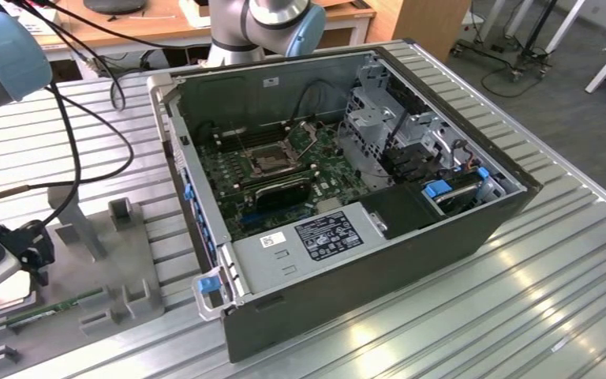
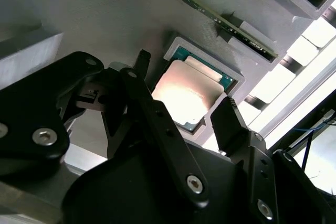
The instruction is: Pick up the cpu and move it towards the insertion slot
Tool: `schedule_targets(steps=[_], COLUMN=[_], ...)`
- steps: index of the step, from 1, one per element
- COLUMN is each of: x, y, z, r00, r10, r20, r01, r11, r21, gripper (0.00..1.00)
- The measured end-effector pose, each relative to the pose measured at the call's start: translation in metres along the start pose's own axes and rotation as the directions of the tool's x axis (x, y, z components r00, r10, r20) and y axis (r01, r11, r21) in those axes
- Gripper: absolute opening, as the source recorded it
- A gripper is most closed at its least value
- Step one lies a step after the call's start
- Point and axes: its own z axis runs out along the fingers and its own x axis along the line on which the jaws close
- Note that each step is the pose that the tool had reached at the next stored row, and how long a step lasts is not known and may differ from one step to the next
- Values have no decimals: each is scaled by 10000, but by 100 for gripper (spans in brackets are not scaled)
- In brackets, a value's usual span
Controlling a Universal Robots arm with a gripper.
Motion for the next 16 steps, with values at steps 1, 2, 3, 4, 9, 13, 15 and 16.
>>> schedule_targets(steps=[1,2,3,4,9,13,15,16], x=[0,0,0,0,11,28,30,30], y=[0,0,0,0,1,1,1,1], z=[0,1,1,1,2,2,4,5], r00=[10000,10000,10000,10000,10000,10000,10000,10000], r10=[0,0,0,0,2,-1,-1,-1], r20=[1,1,1,1,1,-1,1,0], r01=[0,0,0,0,-2,1,1,1], r11=[10000,10000,10000,10000,10000,10000,10000,10000], r21=[0,0,0,0,-1,0,0,0], gripper=[74,72,72,65,65,65,65,65])
